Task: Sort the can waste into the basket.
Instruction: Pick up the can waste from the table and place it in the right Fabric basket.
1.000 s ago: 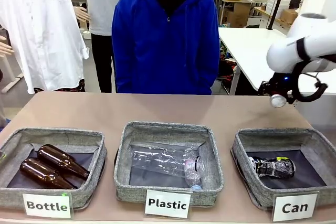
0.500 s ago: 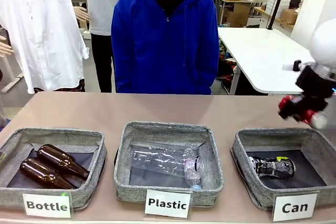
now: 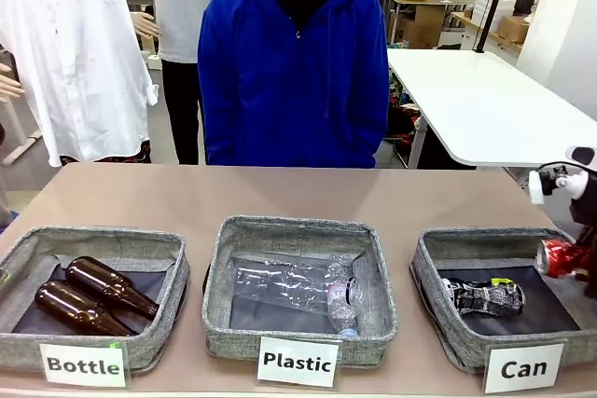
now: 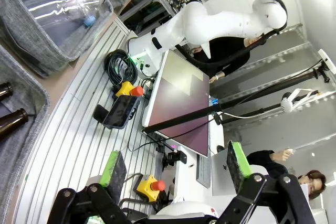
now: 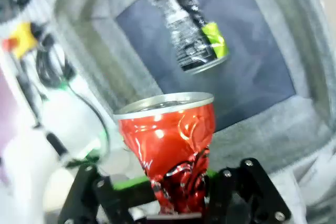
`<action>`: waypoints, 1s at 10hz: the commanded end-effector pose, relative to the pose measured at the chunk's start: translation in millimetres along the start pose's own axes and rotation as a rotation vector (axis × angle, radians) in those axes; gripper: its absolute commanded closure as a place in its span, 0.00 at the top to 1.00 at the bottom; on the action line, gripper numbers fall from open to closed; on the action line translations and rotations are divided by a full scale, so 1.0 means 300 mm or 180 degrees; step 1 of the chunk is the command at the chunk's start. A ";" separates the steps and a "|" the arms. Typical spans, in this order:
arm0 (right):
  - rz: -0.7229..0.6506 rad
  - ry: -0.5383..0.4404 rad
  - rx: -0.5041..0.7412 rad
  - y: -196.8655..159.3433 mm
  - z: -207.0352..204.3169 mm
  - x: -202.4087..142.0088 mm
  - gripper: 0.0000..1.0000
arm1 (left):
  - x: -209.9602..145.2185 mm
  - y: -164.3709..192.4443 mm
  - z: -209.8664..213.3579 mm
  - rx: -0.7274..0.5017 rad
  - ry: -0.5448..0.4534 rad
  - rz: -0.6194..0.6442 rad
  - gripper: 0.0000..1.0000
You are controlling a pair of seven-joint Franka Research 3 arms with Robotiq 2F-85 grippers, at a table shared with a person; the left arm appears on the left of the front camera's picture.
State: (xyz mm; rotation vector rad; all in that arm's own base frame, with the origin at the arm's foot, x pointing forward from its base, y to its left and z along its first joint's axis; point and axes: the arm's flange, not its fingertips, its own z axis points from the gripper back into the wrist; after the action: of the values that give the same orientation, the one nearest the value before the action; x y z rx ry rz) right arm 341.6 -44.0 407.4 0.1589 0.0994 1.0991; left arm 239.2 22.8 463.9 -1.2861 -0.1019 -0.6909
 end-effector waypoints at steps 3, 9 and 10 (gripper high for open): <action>0.2305 -0.0099 0.0182 -0.068 0.024 -0.011 0.00 | -0.017 0.001 0.002 -0.0016 0.0023 0.0010 1.00; 0.1892 -0.0469 0.0006 -0.069 0.016 -0.021 0.73 | -0.017 0.001 0.002 -0.0016 0.0023 0.0010 1.00; 0.1704 -0.0576 -0.0009 -0.067 0.017 -0.022 1.00 | -0.017 0.001 0.002 -0.0016 0.0023 0.0010 1.00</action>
State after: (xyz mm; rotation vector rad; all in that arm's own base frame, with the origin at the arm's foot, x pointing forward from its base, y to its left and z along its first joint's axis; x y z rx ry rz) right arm 352.6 -60.4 407.1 0.2918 -0.0811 1.6825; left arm 239.2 22.8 463.8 -1.2863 -0.1016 -0.6908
